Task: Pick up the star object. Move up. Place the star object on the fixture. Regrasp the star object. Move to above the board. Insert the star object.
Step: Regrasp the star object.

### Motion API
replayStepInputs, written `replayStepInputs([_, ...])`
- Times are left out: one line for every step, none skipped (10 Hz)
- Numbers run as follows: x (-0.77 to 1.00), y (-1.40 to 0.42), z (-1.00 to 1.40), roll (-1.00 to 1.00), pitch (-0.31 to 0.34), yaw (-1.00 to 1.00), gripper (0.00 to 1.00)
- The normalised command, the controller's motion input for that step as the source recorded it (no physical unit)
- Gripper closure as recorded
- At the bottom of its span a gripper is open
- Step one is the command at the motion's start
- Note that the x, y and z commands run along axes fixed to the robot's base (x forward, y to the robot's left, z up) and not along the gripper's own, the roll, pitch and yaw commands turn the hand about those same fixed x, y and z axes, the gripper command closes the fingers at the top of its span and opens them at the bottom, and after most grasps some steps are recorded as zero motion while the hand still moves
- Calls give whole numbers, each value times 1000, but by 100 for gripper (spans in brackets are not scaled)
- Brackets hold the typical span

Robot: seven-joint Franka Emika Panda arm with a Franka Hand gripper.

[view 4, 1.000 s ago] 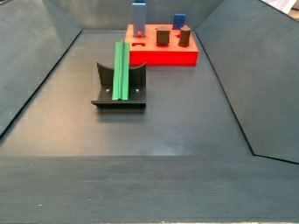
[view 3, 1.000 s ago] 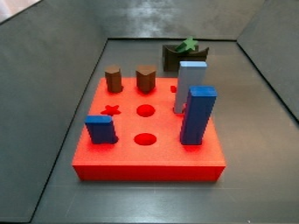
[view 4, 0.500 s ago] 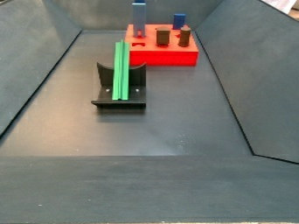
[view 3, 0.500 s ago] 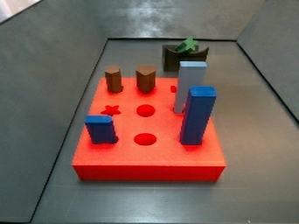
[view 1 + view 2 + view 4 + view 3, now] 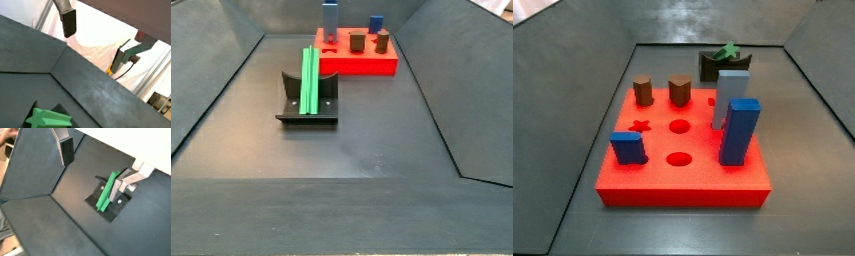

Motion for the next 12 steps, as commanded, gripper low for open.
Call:
replayStepInputs([93,-41,-1,320,119,188,0])
replayStepInputs([78,-37,-1,213,76,201,0])
replayStepInputs([27,47,-1000,177,49,193,0])
replayStepInputs([29,46,-1000,168,35,192,0])
replayStepInputs([43,43,-1000,148,-13,170,0])
replayStepInputs([55,37,-1000,113,-58,145,0])
replayStepInputs([65,36,-1000,94,-81,120,0])
replayStepInputs([72,34,-1000,82,-92,102,0])
replayStepInputs([83,30,-1000,77,-102,65,0])
replayStepInputs([93,26,-1000,77,-104,38,0])
replayStepInputs([105,22,-1000,75,-94,12,0])
replayStepInputs([112,21,-1000,74,-84,-2,0])
